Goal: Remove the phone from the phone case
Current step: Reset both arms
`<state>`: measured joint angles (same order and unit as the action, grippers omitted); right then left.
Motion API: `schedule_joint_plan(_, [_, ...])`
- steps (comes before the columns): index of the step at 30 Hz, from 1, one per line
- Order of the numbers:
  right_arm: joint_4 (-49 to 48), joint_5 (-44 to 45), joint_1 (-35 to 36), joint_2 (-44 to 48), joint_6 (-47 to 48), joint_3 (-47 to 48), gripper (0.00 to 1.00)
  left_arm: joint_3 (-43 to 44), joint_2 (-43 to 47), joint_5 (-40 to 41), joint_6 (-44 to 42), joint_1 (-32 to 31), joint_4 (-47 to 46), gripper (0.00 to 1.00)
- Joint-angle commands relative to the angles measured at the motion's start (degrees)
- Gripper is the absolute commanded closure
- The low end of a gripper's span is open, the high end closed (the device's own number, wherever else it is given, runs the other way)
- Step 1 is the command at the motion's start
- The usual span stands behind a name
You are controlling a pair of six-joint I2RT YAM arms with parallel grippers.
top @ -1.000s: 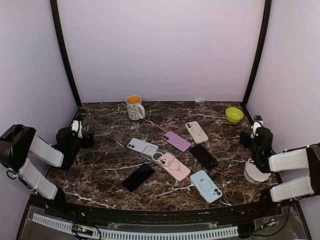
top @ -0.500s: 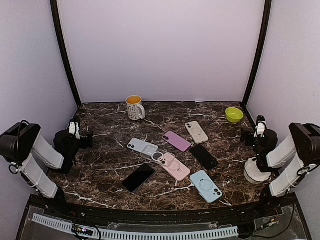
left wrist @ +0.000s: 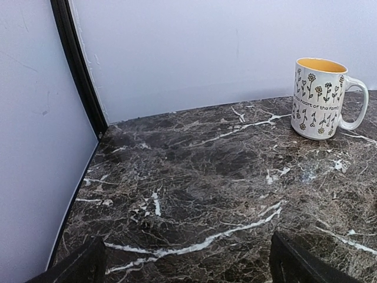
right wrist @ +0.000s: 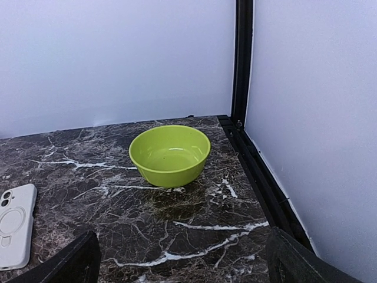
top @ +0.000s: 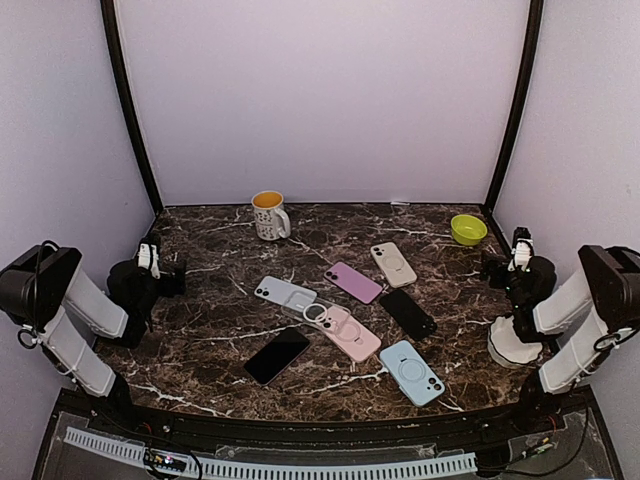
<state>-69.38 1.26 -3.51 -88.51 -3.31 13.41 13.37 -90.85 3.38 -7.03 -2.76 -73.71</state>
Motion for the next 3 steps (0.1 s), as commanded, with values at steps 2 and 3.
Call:
schedule_joint_plan(2, [-2.62,-0.25,-0.18,-0.10,-0.38,0.96,0.01,0.70,0.59,-0.30,0.30,0.34,-1.96,0.01])
schedule_joint_plan(3, [-2.94,-0.19,-0.18,0.11,-0.31,0.74,0.01,0.70,0.52,-0.30,0.33,0.32,-1.96,0.01])
